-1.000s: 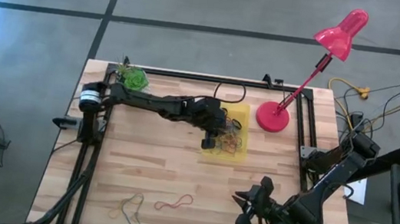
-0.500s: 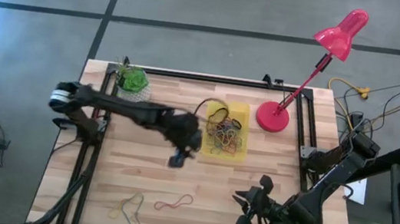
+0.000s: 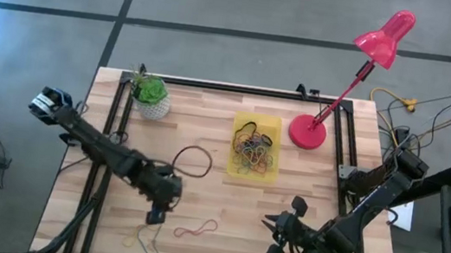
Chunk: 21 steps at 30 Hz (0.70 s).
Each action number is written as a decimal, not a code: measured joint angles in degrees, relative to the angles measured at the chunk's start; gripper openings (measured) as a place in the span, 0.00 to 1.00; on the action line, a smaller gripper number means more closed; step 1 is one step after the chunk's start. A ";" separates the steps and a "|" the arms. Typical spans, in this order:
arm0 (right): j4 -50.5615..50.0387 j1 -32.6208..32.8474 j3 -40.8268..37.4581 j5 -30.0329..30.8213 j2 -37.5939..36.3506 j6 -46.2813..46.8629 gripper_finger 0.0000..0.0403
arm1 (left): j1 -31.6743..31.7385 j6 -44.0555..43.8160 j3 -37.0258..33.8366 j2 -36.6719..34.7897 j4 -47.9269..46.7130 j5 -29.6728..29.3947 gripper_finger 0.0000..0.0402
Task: Pick and place rubber bands into bin
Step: Put the blue rubber band into the bin
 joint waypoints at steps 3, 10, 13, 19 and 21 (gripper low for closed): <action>0.02 0.00 -0.06 0.00 0.00 -0.13 0.15 | -4.47 -6.99 -3.37 -0.13 -0.20 -0.06 0.29; 0.29 0.02 -0.08 -0.01 0.00 0.02 0.15 | -10.24 -15.36 -6.20 2.02 0.25 0.33 0.29; 0.56 0.02 -0.08 -0.03 0.00 0.28 0.15 | -10.62 -15.72 -6.74 2.84 0.14 0.28 0.29; 1.66 0.04 -0.08 -0.10 0.00 0.23 0.15 | -10.67 -15.74 -9.27 5.47 1.82 1.61 0.29; 1.72 0.05 -0.08 -0.16 0.00 0.31 0.15 | -10.67 -15.72 -9.82 6.08 3.03 1.83 0.29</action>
